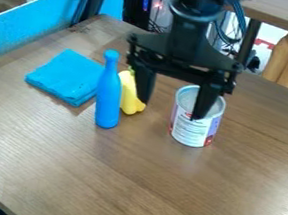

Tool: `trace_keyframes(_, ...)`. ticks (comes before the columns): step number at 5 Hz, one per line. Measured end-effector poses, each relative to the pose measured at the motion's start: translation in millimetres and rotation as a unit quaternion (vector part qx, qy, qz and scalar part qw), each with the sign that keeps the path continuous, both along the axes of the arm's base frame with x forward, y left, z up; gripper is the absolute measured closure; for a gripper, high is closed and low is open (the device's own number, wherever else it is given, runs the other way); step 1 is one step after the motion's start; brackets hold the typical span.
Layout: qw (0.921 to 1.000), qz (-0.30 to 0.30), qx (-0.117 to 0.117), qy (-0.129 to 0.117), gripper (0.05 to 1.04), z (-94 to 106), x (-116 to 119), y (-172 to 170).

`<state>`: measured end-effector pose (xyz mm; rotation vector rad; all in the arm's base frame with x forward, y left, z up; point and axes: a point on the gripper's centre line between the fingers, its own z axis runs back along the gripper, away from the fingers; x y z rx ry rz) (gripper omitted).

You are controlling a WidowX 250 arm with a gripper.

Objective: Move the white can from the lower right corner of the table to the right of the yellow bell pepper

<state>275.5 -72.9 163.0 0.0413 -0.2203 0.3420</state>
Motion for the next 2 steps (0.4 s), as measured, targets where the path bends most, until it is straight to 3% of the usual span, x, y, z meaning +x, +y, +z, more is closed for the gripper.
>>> trace_keyframes(1,0.9996,0.0,-0.007,0.029,0.083,18.0,-37.6,9.7)
trace_keyframes(2,0.9996,0.004,-0.008,0.026,0.083,20.2,-37.9,13.0)
